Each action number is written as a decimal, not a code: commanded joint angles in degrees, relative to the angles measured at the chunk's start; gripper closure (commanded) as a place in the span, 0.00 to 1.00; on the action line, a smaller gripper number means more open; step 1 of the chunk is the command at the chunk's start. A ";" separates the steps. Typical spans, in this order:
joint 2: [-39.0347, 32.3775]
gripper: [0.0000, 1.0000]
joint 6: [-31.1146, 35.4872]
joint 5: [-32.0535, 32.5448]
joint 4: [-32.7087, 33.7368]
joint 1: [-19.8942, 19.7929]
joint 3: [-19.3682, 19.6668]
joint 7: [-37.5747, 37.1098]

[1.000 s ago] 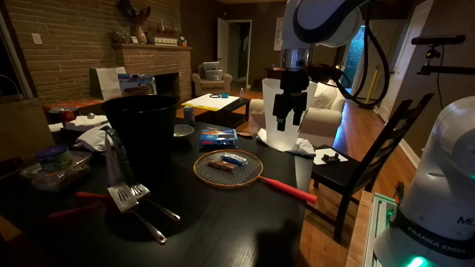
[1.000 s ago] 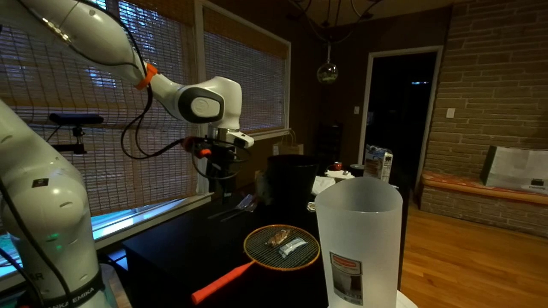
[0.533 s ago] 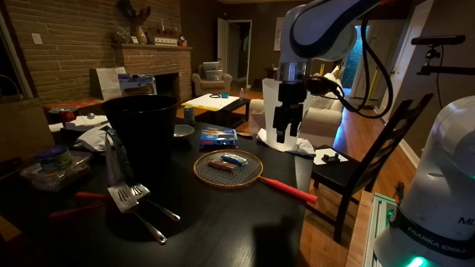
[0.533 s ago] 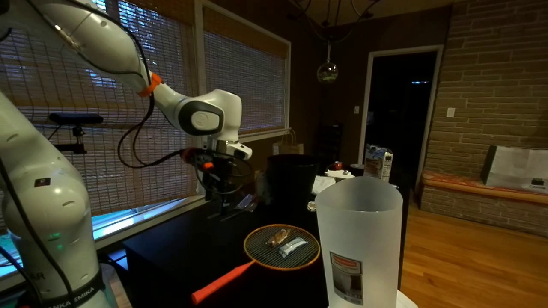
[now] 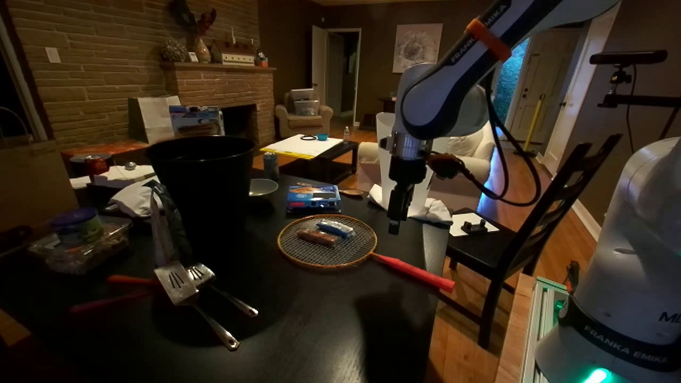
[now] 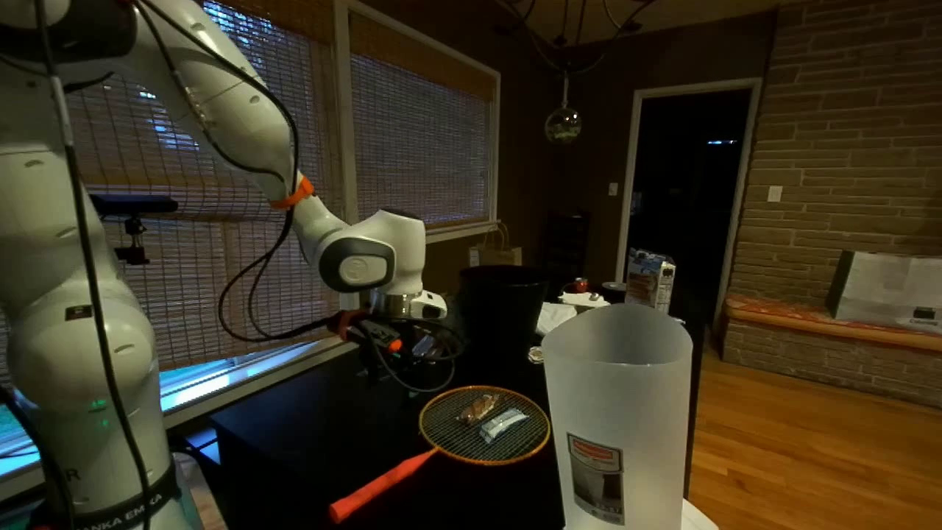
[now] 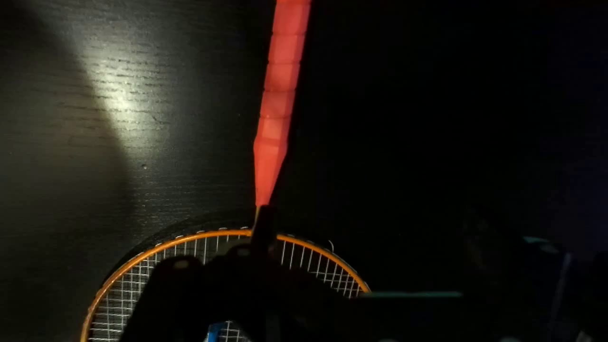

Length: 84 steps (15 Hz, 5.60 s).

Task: Use the tennis racket to move the object

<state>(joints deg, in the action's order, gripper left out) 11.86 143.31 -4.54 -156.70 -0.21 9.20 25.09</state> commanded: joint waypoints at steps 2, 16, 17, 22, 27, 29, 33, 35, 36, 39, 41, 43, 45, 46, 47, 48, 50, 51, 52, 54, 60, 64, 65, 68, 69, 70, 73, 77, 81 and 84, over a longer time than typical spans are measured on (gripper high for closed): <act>-9.51 0.00 8.90 -2.10 1.59 -0.36 0.63 6.56; -22.37 0.00 17.72 -5.07 4.55 -7.09 -3.43 6.50; -22.78 0.00 18.36 -7.18 4.82 -8.27 -5.24 7.90; -25.26 0.00 20.70 -17.45 7.25 -13.60 -14.02 14.80; -28.99 0.00 23.40 -20.35 9.58 -14.82 -15.83 19.36; -30.15 0.00 24.10 -19.76 10.10 -15.31 -16.05 19.76; -31.60 0.09 25.10 -19.60 10.72 -16.52 -17.07 20.91; -31.77 0.18 25.21 -19.14 10.95 -16.65 -17.13 20.84; -31.76 0.28 25.22 -19.24 11.01 -16.86 -17.33 20.86; -31.66 0.44 25.62 -18.96 11.10 -16.96 -17.32 20.78; -31.73 0.60 26.09 -18.54 11.13 -16.76 -16.99 20.64; -31.82 0.43 26.45 -18.21 11.17 -16.58 -16.65 20.41; -31.77 0.33 26.64 -18.06 11.10 -16.39 -16.40 20.11; -31.75 0.33 26.61 -17.96 11.08 -16.29 -16.27 19.97; -31.77 0.45 26.75 -17.69 11.03 -16.03 -15.95 19.71; -31.79 0.47 26.78 -17.46 10.99 -15.86 -15.68 19.55; -31.88 0.56 26.96 -17.17 10.99 -15.68 -15.30 19.41; -31.90 0.66 26.98 -17.07 10.98 -15.59 -15.11 19.33; -31.97 0.78 27.00 -16.99 11.03 -15.52 -14.92 19.28; -32.01 0.88 27.07 -16.85 11.05 -15.41 -14.66 19.26; -32.26 0.97 27.32 -16.30 11.14 -14.55 -13.37 18.98; -32.17 0.97 27.29 -16.57 11.16 -14.51 -13.41 19.34; -31.80 0.97 27.11 -18.03 11.24 -15.83 -15.10 20.61; -31.20 0.97 27.05 -20.12 11.33 -18.26 -18.38 22.82; -31.20 0.97 27.20 -20.16 11.35 -18.83 -19.13 23.26; -31.19 0.97 27.42 -20.32 11.35 -19.59 -20.09 23.81; -31.02 0.97 28.01 -20.32 11.17 -21.60 -22.32 24.51; -30.60 0.97 28.69 -20.76 11.06 -25.23 -26.07 26.13; -30.31 0.97 29.15 -22.08 10.96 -30.00 -31.02 28.14; -30.10 0.97 29.35 -22.11 10.74 -32.51 -33.32 28.64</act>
<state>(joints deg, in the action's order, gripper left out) -19.00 171.87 -24.51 -145.83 -29.75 -21.24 51.01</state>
